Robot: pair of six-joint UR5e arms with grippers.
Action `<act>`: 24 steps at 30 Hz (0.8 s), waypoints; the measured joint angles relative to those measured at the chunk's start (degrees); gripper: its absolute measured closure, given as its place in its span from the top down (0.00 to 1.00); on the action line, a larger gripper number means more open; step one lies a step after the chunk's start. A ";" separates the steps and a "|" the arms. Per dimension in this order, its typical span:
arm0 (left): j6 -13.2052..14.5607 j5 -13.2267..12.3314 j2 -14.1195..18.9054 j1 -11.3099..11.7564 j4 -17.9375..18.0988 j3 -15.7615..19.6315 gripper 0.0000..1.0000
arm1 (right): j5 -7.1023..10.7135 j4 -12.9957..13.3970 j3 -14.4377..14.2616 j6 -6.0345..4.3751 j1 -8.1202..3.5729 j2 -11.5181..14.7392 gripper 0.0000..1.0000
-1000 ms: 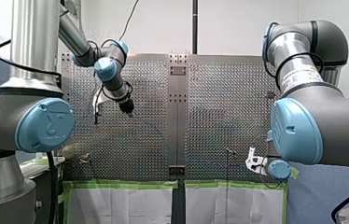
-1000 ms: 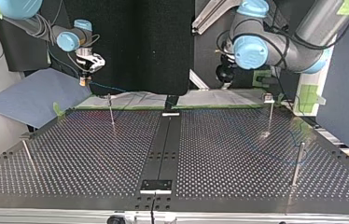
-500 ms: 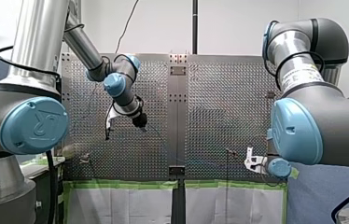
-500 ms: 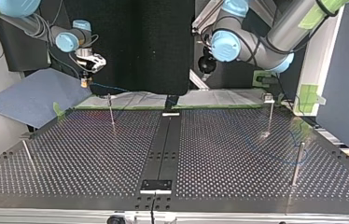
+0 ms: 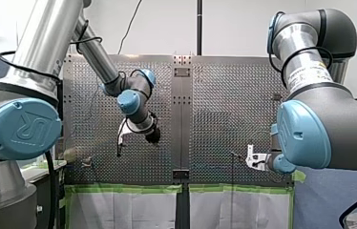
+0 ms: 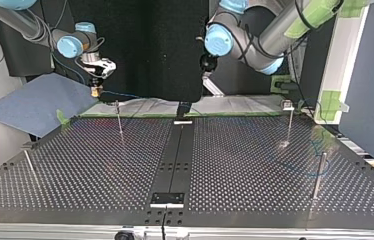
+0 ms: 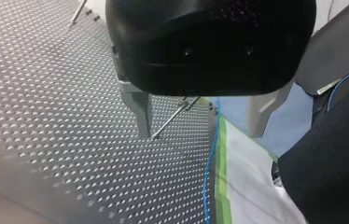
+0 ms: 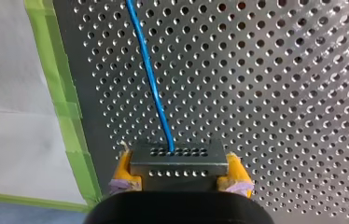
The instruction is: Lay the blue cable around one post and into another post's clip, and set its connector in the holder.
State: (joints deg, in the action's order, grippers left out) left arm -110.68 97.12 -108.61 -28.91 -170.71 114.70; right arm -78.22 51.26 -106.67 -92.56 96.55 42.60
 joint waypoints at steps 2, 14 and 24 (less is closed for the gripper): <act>0.01 0.07 -0.90 -0.90 0.88 -0.01 1.00 | 0.04 -0.10 0.00 0.01 0.10 0.03 0.00; 3.73 -0.07 -6.34 -6.34 6.31 -1.11 1.00 | 0.58 -0.27 0.01 0.02 0.82 0.02 0.00; 5.60 -0.07 -11.22 -11.22 11.22 -2.89 1.00 | 0.62 -0.53 0.00 0.00 1.14 0.00 0.00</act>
State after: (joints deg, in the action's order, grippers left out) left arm -105.08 97.05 -119.83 -40.12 -159.49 111.81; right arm -77.60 50.74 -106.67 -92.56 97.69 42.61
